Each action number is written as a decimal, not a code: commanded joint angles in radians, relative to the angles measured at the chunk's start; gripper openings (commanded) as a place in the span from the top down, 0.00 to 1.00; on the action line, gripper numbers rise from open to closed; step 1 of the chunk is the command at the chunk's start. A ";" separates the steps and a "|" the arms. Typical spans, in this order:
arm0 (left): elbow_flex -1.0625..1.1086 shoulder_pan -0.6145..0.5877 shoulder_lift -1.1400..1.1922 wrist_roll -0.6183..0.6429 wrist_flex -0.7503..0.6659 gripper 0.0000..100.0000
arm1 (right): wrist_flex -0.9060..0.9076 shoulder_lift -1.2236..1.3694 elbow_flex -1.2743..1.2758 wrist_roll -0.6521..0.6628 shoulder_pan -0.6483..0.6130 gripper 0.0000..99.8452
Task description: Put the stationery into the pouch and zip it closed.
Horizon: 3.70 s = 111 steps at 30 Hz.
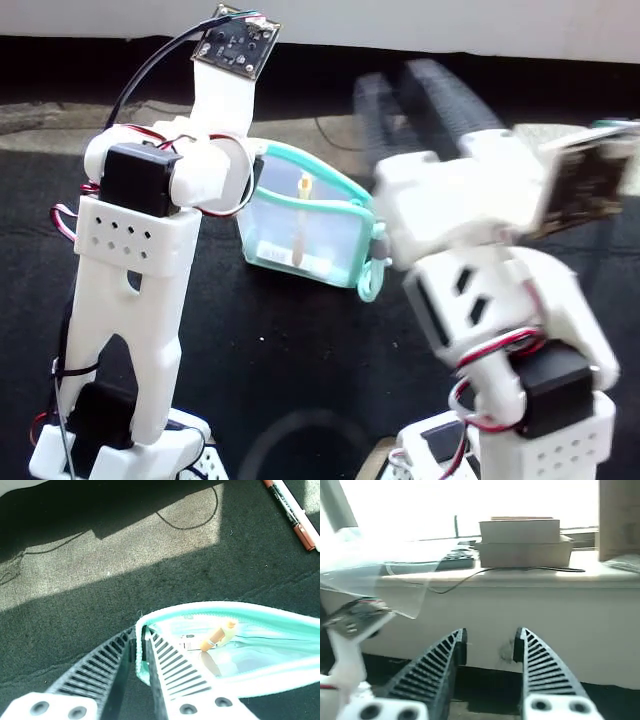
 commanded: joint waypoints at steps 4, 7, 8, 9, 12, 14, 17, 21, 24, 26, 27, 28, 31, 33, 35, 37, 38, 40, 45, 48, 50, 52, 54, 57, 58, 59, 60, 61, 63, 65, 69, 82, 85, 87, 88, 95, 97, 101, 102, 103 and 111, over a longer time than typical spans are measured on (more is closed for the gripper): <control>0.025 0.030 0.019 0.008 0.006 0.99 | -0.002 0.403 0.061 -0.009 0.377 0.84; 0.024 0.030 0.019 0.008 0.006 0.99 | 0.013 0.682 -0.058 -0.009 0.424 0.84; 0.027 0.030 0.019 0.008 0.006 0.99 | 0.036 0.766 -0.110 -0.009 0.437 0.84; 0.030 0.030 0.019 0.008 0.006 0.99 | 0.071 0.848 -0.165 -0.009 0.444 0.84; 0.031 0.030 0.019 0.008 0.006 0.99 | 0.188 1.075 -0.371 0.009 0.437 0.85; 0.031 0.036 0.019 0.011 0.008 0.99 | 0.228 1.227 -0.519 0.126 0.414 0.88; 0.031 0.073 0.019 0.011 0.011 0.99 | 0.262 1.461 -0.728 0.295 0.378 0.92; 0.024 0.122 0.016 0.009 0.023 0.99 | 0.311 1.716 -1.021 0.319 0.367 0.90; 0.030 0.143 0.018 0.009 0.021 0.99 | 0.377 1.868 -1.236 0.318 0.369 0.84; 0.030 0.151 0.019 0.009 0.018 0.99 | 0.427 1.951 -1.351 0.318 0.366 0.83; 0.030 0.151 0.019 0.009 0.017 0.99 | 0.441 1.985 -1.395 0.319 0.366 0.83; 0.028 0.151 0.019 0.009 0.015 0.99 | 0.450 2.017 -1.438 0.321 0.367 0.84; 0.030 0.148 0.019 0.009 0.014 0.99 | 0.453 2.092 -1.511 0.322 0.374 0.86; 0.031 0.147 0.019 0.009 0.015 0.99 | 0.455 2.115 -1.509 0.324 0.375 0.87; 0.031 0.145 0.019 0.009 0.018 0.99 | 0.469 2.121 -1.511 0.324 0.371 0.87; 0.031 0.145 0.019 0.008 0.017 0.99 | 0.503 2.117 -1.518 0.325 0.366 0.88; 0.031 0.145 0.019 0.008 0.015 0.99 | 0.516 2.104 -1.520 0.339 0.366 0.90; 0.031 0.145 0.019 0.008 0.015 0.99 | 0.535 2.069 -1.520 0.376 0.367 1.00; 0.031 0.145 0.019 0.008 0.014 0.99 | 0.627 1.948 -1.520 0.384 0.371 0.99; 0.030 0.145 0.019 0.008 0.014 0.99 | 0.702 1.859 -1.520 0.382 0.364 0.99; 0.030 0.145 0.019 0.008 0.014 0.99 | 0.730 1.805 -1.520 0.382 0.367 0.99; 0.030 0.145 0.019 0.008 0.014 0.99 | 0.763 1.762 -1.520 0.384 0.369 0.99; 0.031 0.143 0.019 0.008 0.014 0.99 | 0.796 1.730 -1.520 0.385 0.366 0.99; 0.031 0.143 0.019 0.008 0.015 0.99 | 0.840 1.693 -1.520 0.387 0.366 0.99; 0.031 0.143 0.019 0.008 0.015 0.99 | 0.860 1.681 -1.520 0.387 0.366 0.99; 0.031 0.143 0.019 0.008 0.015 0.99 | 0.880 1.667 -1.520 0.387 0.366 0.99; 0.031 0.143 0.019 0.008 0.015 0.99 | 0.901 1.652 -1.520 0.384 0.366 0.99; 0.031 0.143 0.019 0.008 0.014 0.99 | 0.924 1.633 -1.520 0.382 0.366 0.99; 0.031 0.136 0.019 0.008 0.014 0.99 | 0.934 1.586 -1.520 0.381 0.366 0.99; 0.031 0.117 0.019 0.008 0.014 0.99 | 0.934 1.526 -1.511 0.381 0.366 0.99; 0.030 0.059 0.019 0.008 0.014 0.99 | 0.937 1.372 -1.408 0.374 0.334 0.99; 0.022 0.019 0.019 0.008 0.012 0.99 | 0.651 0.545 -0.056 0.296 0.306 0.99; 0.027 0.021 0.019 0.008 0.012 0.99 | 0.464 0.409 0.294 0.296 0.309 0.99; 0.030 0.022 0.019 0.008 0.014 0.99 | 0.346 0.344 0.493 0.296 0.323 0.99; 0.030 0.021 0.019 0.008 0.015 0.99 | 0.291 0.325 0.581 0.298 0.331 0.99; 0.030 0.018 0.019 0.009 0.020 0.99 | 0.079 0.377 0.857 0.373 0.438 0.99; 0.030 0.018 0.019 0.009 0.020 0.99 | 0.079 0.417 0.863 0.373 0.443 0.99; 0.030 0.019 0.021 0.008 0.018 0.99 | 0.096 0.490 0.860 0.368 0.421 0.94; 0.030 0.019 0.021 0.008 0.018 0.99 | 0.117 0.503 0.854 0.368 0.407 0.89; 0.030 0.019 0.021 0.008 0.018 0.99 | 0.147 0.515 0.835 0.367 0.394 0.84; 0.031 0.018 0.021 0.008 0.018 0.99 | 0.372 0.538 0.466 0.367 0.369 0.79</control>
